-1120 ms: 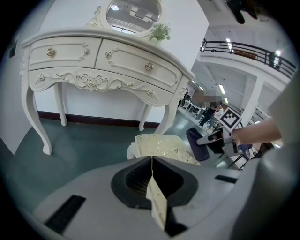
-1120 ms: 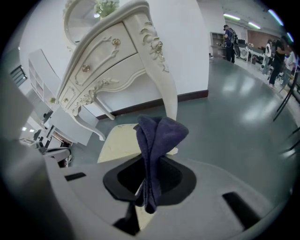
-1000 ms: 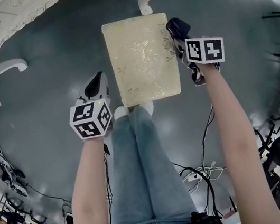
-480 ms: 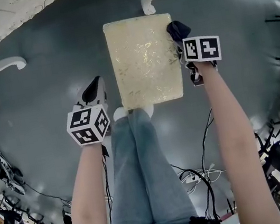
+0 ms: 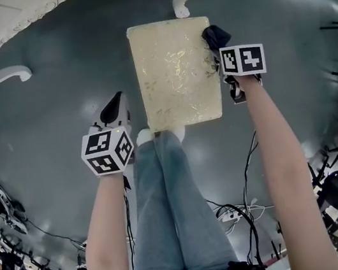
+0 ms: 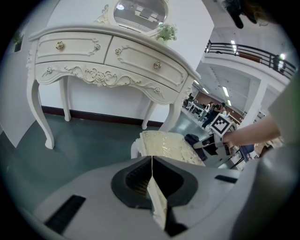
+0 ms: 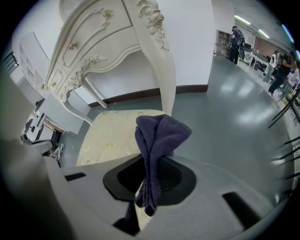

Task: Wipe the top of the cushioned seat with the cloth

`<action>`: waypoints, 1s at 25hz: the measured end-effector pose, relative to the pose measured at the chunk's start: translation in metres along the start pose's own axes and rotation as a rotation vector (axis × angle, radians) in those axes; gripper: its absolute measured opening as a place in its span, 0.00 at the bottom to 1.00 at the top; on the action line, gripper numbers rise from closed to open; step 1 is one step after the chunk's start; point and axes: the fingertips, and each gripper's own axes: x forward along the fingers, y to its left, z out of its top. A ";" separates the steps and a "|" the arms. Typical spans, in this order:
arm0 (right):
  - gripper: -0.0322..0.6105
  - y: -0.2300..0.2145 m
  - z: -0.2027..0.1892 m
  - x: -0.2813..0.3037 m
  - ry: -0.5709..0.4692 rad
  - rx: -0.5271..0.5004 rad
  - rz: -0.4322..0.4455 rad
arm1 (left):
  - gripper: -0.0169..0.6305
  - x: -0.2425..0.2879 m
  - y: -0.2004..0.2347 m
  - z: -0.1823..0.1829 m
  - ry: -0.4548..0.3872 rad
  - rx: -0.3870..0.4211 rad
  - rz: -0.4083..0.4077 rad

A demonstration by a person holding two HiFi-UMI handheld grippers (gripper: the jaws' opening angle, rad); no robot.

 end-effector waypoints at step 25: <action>0.12 0.085 0.013 0.013 0.002 -0.029 0.162 | 0.03 -0.017 0.020 -0.004 -0.006 -0.007 0.012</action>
